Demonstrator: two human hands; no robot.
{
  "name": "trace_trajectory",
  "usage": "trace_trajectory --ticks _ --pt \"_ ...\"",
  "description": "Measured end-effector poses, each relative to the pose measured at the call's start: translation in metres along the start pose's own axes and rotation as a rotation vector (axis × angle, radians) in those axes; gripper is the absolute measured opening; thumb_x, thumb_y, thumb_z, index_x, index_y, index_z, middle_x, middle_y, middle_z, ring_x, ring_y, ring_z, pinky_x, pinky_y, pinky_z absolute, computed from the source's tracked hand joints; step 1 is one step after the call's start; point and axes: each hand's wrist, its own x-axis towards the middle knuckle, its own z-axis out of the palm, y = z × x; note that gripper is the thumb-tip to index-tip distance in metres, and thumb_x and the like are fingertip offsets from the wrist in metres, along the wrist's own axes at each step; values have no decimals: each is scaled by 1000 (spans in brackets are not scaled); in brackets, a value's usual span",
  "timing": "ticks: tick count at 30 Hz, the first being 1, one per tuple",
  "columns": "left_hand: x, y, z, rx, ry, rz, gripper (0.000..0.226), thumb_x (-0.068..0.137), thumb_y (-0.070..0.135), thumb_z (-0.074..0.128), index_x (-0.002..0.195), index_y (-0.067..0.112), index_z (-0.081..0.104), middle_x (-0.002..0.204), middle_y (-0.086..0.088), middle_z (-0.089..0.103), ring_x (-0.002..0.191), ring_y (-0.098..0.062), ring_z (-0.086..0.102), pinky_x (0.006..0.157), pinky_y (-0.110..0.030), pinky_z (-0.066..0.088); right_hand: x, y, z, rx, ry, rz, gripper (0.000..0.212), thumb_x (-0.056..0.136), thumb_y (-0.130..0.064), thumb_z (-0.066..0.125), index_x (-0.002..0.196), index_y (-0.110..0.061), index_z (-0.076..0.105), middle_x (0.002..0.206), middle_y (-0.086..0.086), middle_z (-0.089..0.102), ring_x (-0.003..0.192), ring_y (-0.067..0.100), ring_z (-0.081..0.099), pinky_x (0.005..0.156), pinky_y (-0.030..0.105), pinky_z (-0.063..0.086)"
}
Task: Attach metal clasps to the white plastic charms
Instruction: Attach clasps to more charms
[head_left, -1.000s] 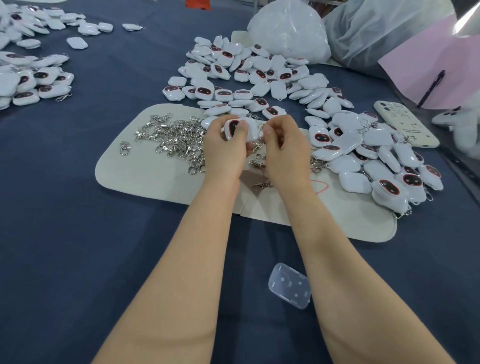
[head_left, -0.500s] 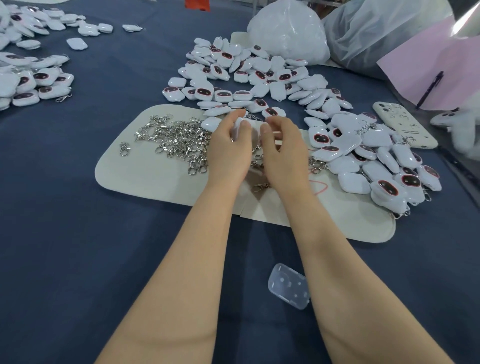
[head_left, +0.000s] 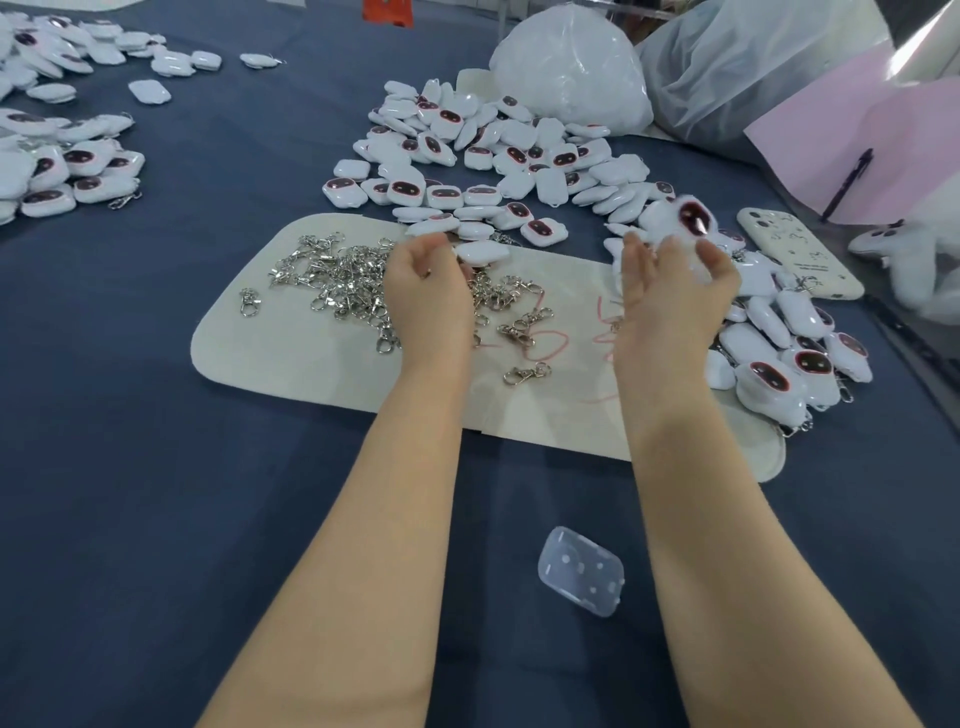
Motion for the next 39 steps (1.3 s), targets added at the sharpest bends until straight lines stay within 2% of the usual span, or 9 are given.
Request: trace_trajectory --ticks 3,7,13,17,20,26,31,35,39 --pt "0 0 3 -8 19 18 19 90 6 42 89 17 57 88 5 59 67 -7 59 60 -20 44 -11 9 0 -214 -108 -25 53 97 -8 44 142 -27 24 132 11 46 86 14 66 78 23 51" --pt "-2 0 4 4 26 13 17 90 5 43 91 15 57 79 9 58 70 -10 58 67 -25 45 -22 31 8 -741 -202 -251 71 93 -6 45 150 -28 9 155 3 17 129 28 45 100 39 46" --pt "-1 1 3 -72 67 -18 18 90 2 41 93 9 57 87 -1 58 68 -13 59 67 -30 46 -25 56 29 -1148 -502 -466 34 93 -7 44 125 -11 55 125 4 59 108 14 55 86 12 35" --pt "-1 0 1 -95 87 -37 18 90 4 43 88 16 56 89 1 59 74 -15 59 78 -34 50 -8 74 44 -1508 -696 -390 55 91 -7 45 143 -19 36 149 5 37 135 22 35 110 37 31" --pt "0 1 1 -60 113 -31 20 89 4 43 85 20 56 92 1 59 87 -21 61 91 -40 50 1 79 43 -1689 -720 -446 52 93 -14 49 143 -21 36 148 4 36 136 25 32 109 36 29" --pt "-1 2 4 -15 90 6 20 89 2 43 85 18 55 99 -6 59 104 -31 60 97 -48 46 -6 73 32 -1738 -550 -486 32 95 -23 47 126 -23 54 131 7 46 117 30 42 97 39 34" --pt "-7 0 4 153 -47 154 25 92 10 51 115 12 61 112 2 62 90 -3 59 79 -10 46 -5 43 21 -1252 -565 -457 16 99 -24 46 95 -18 60 86 -4 56 80 12 50 70 22 34" --pt "-12 1 9 270 -208 163 28 93 19 56 120 10 60 117 -3 65 109 -17 60 98 -32 47 -7 17 13 -1080 -603 -350 7 95 -25 54 89 -24 57 66 -9 57 51 0 51 60 24 45" --pt "-15 0 10 303 -293 106 23 90 20 61 112 17 59 109 -9 67 100 -27 64 90 -39 50 -10 13 6 -946 -527 -189 11 95 -30 54 94 -19 57 78 -3 65 47 2 57 65 32 52"
